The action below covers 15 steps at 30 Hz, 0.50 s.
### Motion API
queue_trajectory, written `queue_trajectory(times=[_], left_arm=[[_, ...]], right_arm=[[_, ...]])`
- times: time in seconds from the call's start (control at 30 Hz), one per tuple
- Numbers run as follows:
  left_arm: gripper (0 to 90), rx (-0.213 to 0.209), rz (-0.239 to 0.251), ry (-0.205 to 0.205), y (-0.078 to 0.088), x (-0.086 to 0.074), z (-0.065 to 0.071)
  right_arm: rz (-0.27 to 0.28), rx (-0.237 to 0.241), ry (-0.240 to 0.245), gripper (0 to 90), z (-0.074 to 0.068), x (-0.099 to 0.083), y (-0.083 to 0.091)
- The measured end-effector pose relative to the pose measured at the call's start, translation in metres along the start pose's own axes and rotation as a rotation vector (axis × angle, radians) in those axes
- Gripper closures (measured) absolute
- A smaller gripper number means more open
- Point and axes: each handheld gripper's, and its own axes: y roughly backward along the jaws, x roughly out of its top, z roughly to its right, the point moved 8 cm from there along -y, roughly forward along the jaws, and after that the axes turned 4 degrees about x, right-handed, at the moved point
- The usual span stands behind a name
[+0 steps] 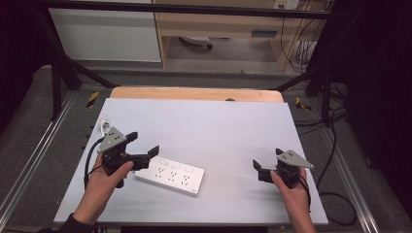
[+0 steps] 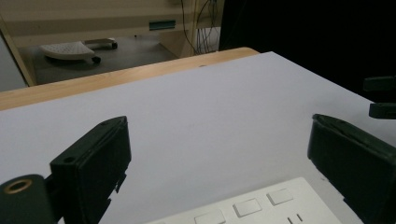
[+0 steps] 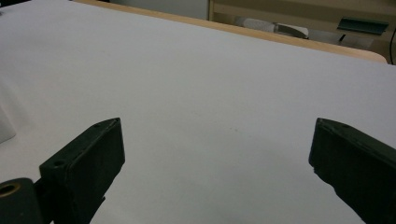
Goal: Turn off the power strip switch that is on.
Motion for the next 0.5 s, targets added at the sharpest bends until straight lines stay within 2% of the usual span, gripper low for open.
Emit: queue_trajectory(times=[0.13,0.5], left_arm=[[6.1,-0.003,-0.004,-0.006,-0.005,0.003,0.002],[7.1,0.004,-0.013,-0.001,-0.021,-0.001,0.002]], right_arm=[[0.0,-0.003,-0.001,3.9,0.001,0.0,0.0],[-0.003,-0.004,-0.006,3.9,0.001,-0.001,0.0]])
